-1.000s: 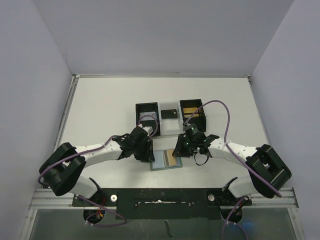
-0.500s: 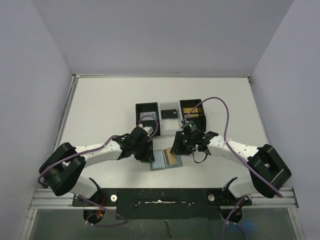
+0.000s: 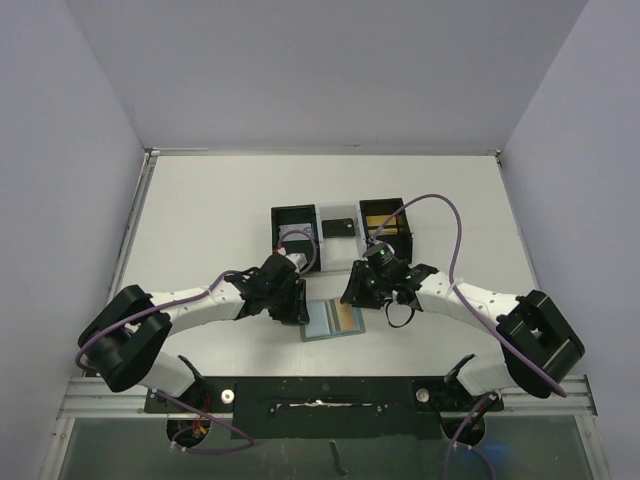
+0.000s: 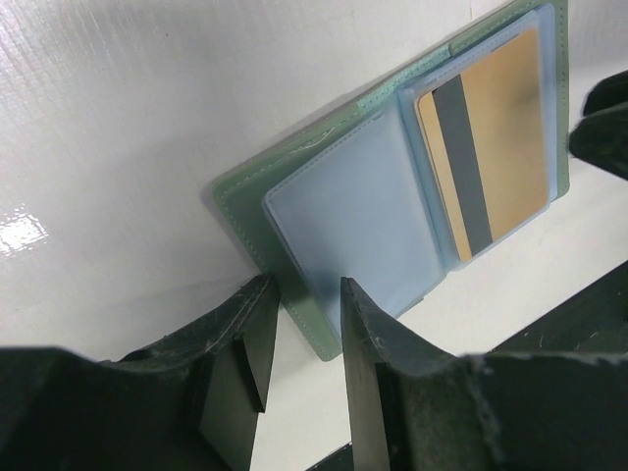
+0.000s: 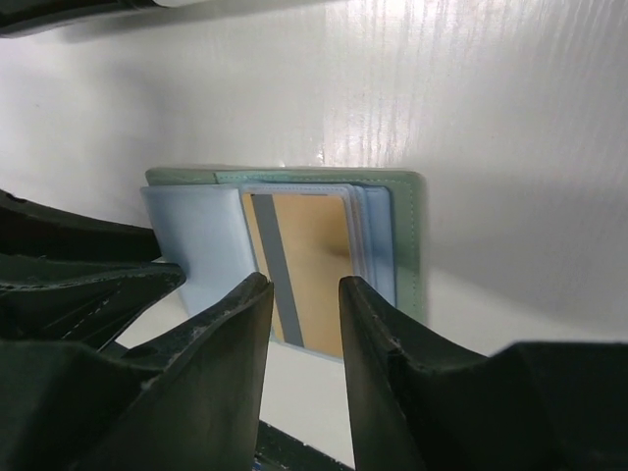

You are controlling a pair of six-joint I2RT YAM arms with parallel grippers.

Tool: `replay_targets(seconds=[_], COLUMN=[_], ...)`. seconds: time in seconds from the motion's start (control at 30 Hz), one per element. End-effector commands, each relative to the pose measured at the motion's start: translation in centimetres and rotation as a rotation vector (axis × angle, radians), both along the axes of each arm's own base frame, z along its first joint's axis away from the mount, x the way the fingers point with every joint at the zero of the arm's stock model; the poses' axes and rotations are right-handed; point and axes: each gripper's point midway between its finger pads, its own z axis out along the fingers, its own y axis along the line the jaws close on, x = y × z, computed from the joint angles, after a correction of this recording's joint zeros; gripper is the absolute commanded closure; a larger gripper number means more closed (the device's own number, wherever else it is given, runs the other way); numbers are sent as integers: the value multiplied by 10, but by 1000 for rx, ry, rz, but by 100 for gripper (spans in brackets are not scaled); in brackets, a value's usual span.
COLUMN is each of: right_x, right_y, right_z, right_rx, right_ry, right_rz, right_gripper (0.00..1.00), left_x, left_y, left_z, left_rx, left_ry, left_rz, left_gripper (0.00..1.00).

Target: Take the credit cards out of the card holder

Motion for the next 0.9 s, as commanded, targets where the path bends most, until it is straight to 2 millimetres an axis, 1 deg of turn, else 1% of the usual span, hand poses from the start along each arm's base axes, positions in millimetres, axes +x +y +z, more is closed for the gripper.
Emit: replay_targets(seconds=[0.0, 0.1, 0.17, 0.27, 0.43, 0.5, 0.73, 0.87], right_x=[2, -1, -3, -3, -1, -2, -4, -2], right_y=[14, 9, 9, 16, 16, 19, 21, 12], right_z=[-9, -23, -27, -19, -5, -1, 9, 5], right_rx=[54, -1, -14, 15, 32, 45, 73, 21], right_ry=[15, 52, 58, 32, -2, -4, -19, -17], right_rz=[2, 1, 16, 41, 44, 58, 71, 36], right_gripper=[65, 65, 67, 72, 83, 85, 84, 76], left_x=[10, 10, 10, 9, 9, 10, 9, 9], left_y=[-12, -12, -12, -12, -14, -15, -14, -13], left_z=[18, 19, 18, 18, 17, 17, 16, 17], left_rx=[-44, -47, -48, -48, -57, -59, -52, -52], left_ry=[-56, -56, -55, -53, -51, -51, -50, -51], left_rz=[-18, -23, -23, -23, -23, -22, -23, -23], left_gripper=[69, 69, 69, 69, 69, 69, 69, 69])
